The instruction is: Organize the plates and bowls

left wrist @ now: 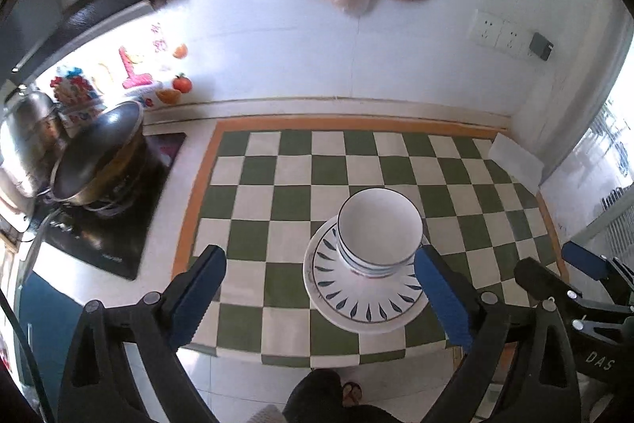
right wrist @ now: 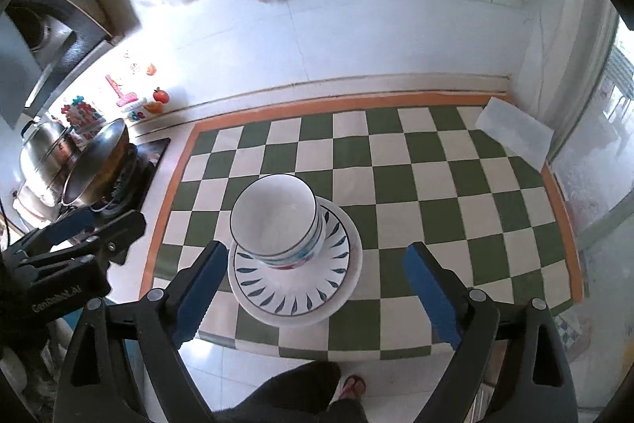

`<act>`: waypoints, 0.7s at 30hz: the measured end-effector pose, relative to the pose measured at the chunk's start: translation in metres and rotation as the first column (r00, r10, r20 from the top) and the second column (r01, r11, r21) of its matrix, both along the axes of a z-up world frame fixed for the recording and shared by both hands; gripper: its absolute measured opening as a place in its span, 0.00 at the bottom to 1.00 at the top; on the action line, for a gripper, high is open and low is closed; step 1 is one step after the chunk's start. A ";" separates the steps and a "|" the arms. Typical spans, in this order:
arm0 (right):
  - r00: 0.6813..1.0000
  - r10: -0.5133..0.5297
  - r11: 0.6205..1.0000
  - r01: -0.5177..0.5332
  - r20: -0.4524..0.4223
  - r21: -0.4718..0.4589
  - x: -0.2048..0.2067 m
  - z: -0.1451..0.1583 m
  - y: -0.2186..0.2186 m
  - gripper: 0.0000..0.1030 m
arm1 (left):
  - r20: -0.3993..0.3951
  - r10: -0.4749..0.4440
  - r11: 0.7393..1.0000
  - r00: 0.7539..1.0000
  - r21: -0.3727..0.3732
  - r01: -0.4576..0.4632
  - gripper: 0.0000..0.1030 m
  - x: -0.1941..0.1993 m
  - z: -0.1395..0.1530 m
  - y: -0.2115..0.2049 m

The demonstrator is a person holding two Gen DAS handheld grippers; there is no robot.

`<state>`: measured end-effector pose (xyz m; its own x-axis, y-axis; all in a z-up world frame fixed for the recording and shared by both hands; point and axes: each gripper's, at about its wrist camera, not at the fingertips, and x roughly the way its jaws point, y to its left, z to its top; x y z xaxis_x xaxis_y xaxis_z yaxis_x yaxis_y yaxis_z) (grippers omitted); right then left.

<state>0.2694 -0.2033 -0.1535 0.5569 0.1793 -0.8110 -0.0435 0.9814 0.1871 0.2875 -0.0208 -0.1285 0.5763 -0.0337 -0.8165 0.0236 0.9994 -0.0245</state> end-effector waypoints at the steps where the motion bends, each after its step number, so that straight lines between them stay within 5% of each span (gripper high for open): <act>1: 1.000 0.004 1.000 -0.004 0.002 0.000 -0.007 0.004 -0.002 0.91 | 0.005 0.003 1.000 1.000 -0.006 -0.003 0.95 -0.005 0.004 0.000; 21: 0.981 -0.006 0.997 0.020 0.195 -0.068 -0.193 0.115 0.008 0.91 | 0.159 0.022 1.000 0.987 -0.013 -0.020 0.95 -0.177 0.083 0.020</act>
<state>0.0766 -0.1954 -0.0380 0.7068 0.1181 -0.6975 -0.0594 0.9924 0.1078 0.1110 -0.0009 -0.0455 0.6993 -0.0291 -0.7143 0.0073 0.9994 -0.0336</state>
